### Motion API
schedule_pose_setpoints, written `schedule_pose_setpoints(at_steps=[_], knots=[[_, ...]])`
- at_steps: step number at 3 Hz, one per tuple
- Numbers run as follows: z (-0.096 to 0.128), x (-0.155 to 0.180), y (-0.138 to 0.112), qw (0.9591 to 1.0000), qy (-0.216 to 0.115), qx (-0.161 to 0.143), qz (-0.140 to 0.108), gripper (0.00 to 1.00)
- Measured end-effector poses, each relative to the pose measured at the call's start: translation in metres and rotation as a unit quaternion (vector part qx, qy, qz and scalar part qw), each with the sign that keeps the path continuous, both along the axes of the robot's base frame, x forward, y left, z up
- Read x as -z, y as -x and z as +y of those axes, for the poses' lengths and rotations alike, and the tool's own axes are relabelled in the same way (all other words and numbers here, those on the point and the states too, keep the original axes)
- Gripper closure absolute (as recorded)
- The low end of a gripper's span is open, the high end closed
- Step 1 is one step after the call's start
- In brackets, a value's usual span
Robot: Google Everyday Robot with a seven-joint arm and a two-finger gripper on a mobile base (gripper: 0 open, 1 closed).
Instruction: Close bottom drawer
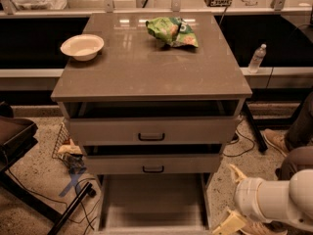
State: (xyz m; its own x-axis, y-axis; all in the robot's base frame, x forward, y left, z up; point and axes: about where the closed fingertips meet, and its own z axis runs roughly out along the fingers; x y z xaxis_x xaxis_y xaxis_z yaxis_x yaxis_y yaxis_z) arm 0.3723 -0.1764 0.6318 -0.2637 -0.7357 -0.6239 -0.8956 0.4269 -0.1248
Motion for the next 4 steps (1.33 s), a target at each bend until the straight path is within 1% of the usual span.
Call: schedule_pose_setpoints(at_steps=[1, 2, 3, 4], knots=[[-0.012, 0.064, 0.013, 0.9994, -0.028, 0.014, 0.017, 0.18], [-0.018, 0.133, 0.018, 0.9977, -0.059, 0.017, 0.029, 0.49], [-0.018, 0.169, 0.019, 0.9963, -0.078, 0.017, 0.033, 0.72], [-0.009, 0.204, 0.027, 0.9931, -0.102, 0.018, 0.055, 1.0]])
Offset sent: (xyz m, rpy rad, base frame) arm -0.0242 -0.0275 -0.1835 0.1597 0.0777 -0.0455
